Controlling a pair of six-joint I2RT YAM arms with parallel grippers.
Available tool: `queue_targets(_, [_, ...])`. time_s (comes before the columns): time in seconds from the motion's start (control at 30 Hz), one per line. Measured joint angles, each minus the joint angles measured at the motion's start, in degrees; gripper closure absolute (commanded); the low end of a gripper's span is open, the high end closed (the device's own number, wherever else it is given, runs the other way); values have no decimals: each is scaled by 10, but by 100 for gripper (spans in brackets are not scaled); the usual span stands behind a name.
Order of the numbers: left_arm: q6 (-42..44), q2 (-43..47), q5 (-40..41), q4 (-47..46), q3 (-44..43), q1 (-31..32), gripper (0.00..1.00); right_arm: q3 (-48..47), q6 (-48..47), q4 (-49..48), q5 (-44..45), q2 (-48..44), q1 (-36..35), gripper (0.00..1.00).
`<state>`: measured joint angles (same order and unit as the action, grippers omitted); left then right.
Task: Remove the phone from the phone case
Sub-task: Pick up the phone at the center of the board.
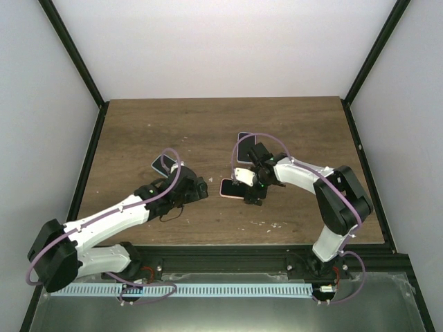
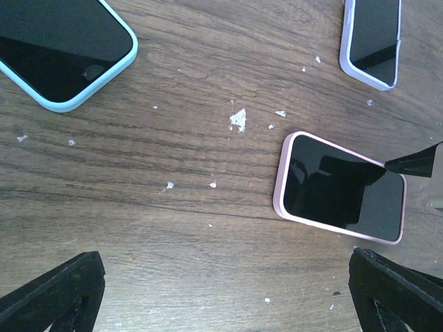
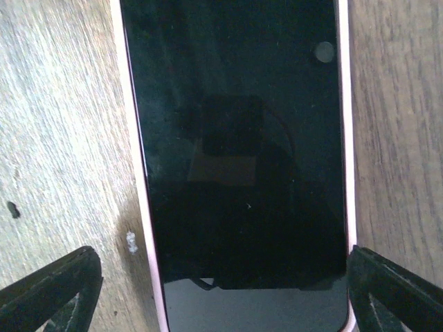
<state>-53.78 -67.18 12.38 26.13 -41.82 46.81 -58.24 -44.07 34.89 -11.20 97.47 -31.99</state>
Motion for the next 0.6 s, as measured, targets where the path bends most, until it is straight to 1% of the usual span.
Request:
queue_targets(0.1, [0,-9,-3,-9,1,-1,3,0,-9,0,12,4,0,9])
queue_targets(0.23, [0,-29,-11,-21,1,-3,4,-2,-19,0,22,9,0,12])
queue_targets(0.27, [1,-33,-12,-24,1,-3,4,-3,-20,0,24,9,0,11])
queue_targets(0.33, [1,-41,-16,-30,1,-3,5,-5,-22,0,26,12,-1,8])
queue_targets(0.4, [2,-46,-21,-36,1,-3,5,-8,-22,0,30,14,-1,1])
queue_targets(0.6, [3,-58,-33,-50,1,-3,6,-23,-28,12,50,31,-1,0])
